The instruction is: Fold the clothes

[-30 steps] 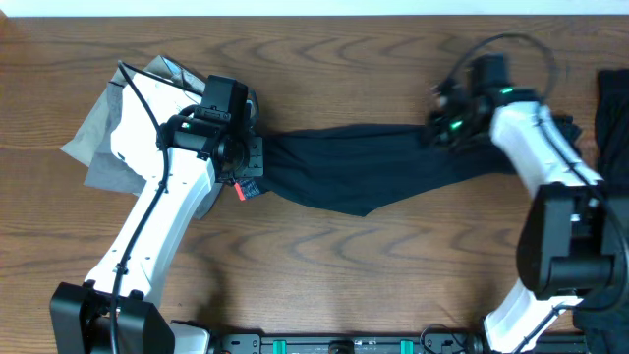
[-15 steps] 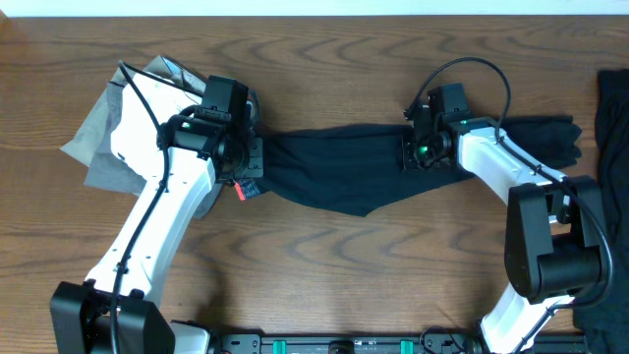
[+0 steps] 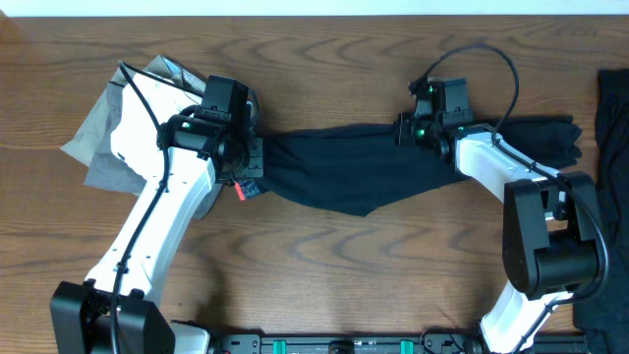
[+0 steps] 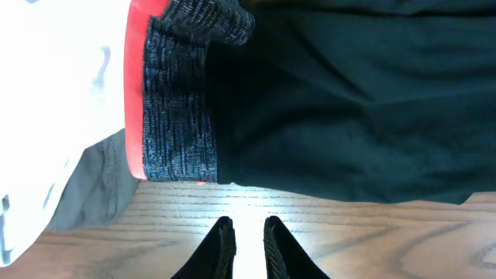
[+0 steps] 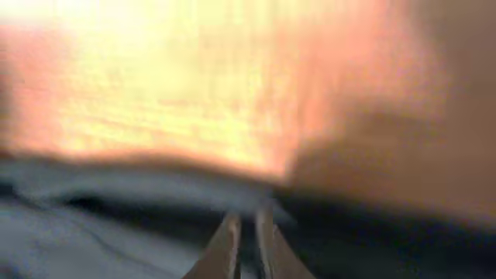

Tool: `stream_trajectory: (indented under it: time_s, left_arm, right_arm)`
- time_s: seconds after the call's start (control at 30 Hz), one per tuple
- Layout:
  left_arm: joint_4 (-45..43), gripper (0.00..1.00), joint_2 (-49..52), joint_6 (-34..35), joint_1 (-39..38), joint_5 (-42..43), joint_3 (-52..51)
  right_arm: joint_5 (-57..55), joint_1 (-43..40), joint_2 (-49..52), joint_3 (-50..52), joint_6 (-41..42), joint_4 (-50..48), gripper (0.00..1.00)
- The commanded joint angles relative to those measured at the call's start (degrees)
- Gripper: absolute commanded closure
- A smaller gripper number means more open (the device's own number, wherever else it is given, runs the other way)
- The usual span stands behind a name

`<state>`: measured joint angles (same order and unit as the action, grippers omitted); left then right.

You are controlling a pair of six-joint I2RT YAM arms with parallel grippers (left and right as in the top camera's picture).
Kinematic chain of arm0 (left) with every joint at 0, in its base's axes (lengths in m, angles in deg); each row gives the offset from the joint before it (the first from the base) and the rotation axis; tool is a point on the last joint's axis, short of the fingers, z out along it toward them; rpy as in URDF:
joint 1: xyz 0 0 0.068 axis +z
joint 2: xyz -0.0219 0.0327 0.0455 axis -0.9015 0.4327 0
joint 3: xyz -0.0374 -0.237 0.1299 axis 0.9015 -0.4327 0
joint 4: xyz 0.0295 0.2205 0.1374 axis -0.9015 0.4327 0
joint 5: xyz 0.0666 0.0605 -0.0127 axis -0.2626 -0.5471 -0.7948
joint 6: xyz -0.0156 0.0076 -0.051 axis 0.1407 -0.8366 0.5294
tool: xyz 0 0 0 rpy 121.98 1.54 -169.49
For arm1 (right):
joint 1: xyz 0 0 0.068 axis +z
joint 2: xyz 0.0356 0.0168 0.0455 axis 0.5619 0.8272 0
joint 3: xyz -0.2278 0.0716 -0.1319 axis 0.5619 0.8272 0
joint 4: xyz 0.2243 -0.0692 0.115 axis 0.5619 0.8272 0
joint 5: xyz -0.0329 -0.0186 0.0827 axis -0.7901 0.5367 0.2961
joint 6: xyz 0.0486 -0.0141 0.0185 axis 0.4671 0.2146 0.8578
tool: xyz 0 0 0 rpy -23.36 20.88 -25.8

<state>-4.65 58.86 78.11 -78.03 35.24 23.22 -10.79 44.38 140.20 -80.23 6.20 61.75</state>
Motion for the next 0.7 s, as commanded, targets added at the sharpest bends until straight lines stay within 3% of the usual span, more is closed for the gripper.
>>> stream_trajectory:
  time_s: [0.0, 0.17, 0.4, 0.47, 0.67]
  left_arm:
    - [0.1, 0.84, 0.4, -1.0, 0.0, -0.7, 0.7]
    - [0.1, 0.84, 0.4, -1.4, 0.0, -0.7, 0.7]
    - [-0.6, 0.84, 0.4, -1.4, 0.0, -0.7, 0.7]
    - [-0.8, 0.83, 0.4, -1.4, 0.0, -0.7, 0.7]
    - [-1.0, 0.83, 0.4, -1.4, 0.0, -0.7, 0.7]
  right_arm:
    - [-1.5, -0.5, 0.5, -0.2, 2.4, -2.5, 0.91]
    - [12.5, -1.7, -1.2, -3.4, -1.9, 9.0, 0.91]
    - [12.7, 0.7, -1.8, -4.1, -7.1, 28.4, 0.61]
    - [10.1, 1.6, -1.8, -4.0, -6.4, 30.2, 0.63]
    - [2.8, 4.1, -1.0, -3.6, -2.2, 27.9, 0.85]
